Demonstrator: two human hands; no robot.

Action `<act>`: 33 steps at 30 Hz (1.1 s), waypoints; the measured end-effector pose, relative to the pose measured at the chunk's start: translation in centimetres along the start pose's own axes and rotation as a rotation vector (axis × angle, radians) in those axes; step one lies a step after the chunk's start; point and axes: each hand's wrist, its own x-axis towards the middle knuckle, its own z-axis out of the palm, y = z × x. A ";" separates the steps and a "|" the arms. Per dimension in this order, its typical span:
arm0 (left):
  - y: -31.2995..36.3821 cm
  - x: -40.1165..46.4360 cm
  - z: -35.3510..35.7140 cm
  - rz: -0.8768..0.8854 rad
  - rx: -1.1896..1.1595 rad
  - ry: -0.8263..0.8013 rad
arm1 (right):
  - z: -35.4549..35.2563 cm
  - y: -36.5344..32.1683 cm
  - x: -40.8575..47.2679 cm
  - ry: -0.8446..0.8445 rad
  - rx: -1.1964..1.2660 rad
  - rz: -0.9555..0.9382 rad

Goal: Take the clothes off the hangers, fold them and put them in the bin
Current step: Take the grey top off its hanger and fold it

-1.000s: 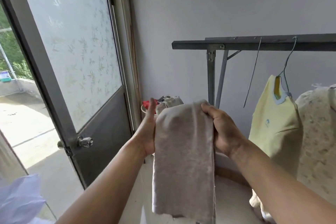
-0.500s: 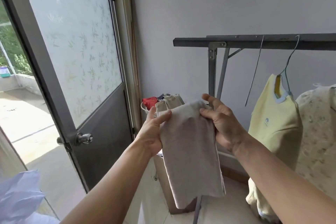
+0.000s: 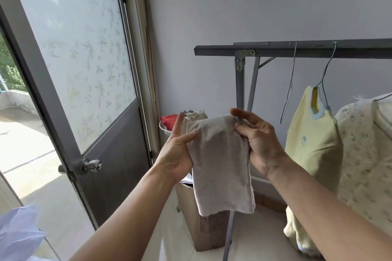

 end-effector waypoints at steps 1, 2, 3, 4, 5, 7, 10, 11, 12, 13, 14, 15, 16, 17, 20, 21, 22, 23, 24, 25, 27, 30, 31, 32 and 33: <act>0.0 -0.1 0.1 -0.016 0.048 -0.035 | -0.1 0.0 -0.1 0.006 -0.005 0.001; 0.0 -0.1 0.0 -0.020 0.105 -0.062 | -0.2 0.0 -0.1 0.009 -0.011 0.006; 0.0 0.0 0.0 0.000 0.157 -0.059 | -0.4 0.0 -0.2 0.011 -0.014 0.014; 0.0 0.1 0.0 0.036 0.212 -0.027 | -0.6 0.0 -0.3 0.013 -0.017 0.021; 0.0 0.2 0.1 0.070 0.273 0.019 | -0.7 -0.1 -0.4 0.012 -0.025 0.030; 0.2 0.5 0.1 0.133 0.455 0.064 | -0.9 -0.2 -0.4 0.004 -0.067 0.037; 0.9 0.5 0.4 0.257 0.798 0.001 | -1.6 -0.4 -0.3 -0.064 -0.286 0.017; 1.3 0.3 0.7 0.301 0.911 -0.035 | -1.8 -0.5 -0.2 -0.090 -0.440 -0.002; 1.8 0.2 0.9 0.346 1.038 -0.058 | -1.8 -0.7 -0.2 -0.108 -0.606 -0.025; 2.3 0.1 1.2 0.392 1.178 -0.061 | -1.7 -0.8 -0.2 -0.117 -0.755 -0.054; 2.7 0.1 1.3 0.439 1.322 -0.053 | -1.5 -1.0 -0.2 -0.112 -0.868 -0.088; 2.9 0.1 1.5 0.478 1.445 -0.045 | -1.4 -1.0 -0.2 -0.096 -0.944 -0.129; 3.2 0.2 1.7 0.511 1.536 -0.038 | -1.2 -1.1 -0.1 -0.073 -0.990 -0.168; 3.5 0.3 1.8 0.528 1.592 -0.027 | -1.1 -1.2 0.0 -0.049 -1.007 -0.198; 4.4 1.1 1.6 0.569 1.661 -0.008 | -1.2 -1.9 0.4 -0.017 -0.970 -0.254; 4.7 1.4 1.5 0.579 1.631 -0.009 | -1.3 -2.1 0.6 -0.020 -0.906 -0.250; 5.0 1.7 1.3 0.566 1.541 -0.025 | -1.4 -2.4 0.7 -0.030 -0.802 -0.228; 5.0 1.7 1.1 0.534 1.395 -0.066 | -1.4 -2.6 0.8 -0.050 -0.677 -0.198; 4.9 1.5 1.2 0.482 1.228 -0.115 | -1.4 -2.7 0.8 -0.078 -0.556 -0.160; 4.6 1.3 1.3 0.420 1.074 -0.150 | -1.4 -2.7 0.9 -0.107 -0.450 -0.123; 3.6 1.1 1.7 0.375 0.910 -0.131 | -1.3 -2.4 0.8 -0.159 -0.263 -0.045; 2.3 1.5 2.1 0.378 0.802 -0.029 | -1.7 -1.1 -0.1 -0.258 -0.139 0.074; 2.1 1.6 2.2 0.366 0.773 -0.005 | -1.8 -0.4 -0.6 -0.299 -0.152 0.123; 2.0 1.7 2.2 0.357 0.763 0.010 | -1.9 0.2 -1.1 -0.316 -0.170 0.175; 1.9 1.9 2.2 0.344 0.754 0.016 | -2.1 0.7 -1.3 -0.298 -0.180 0.219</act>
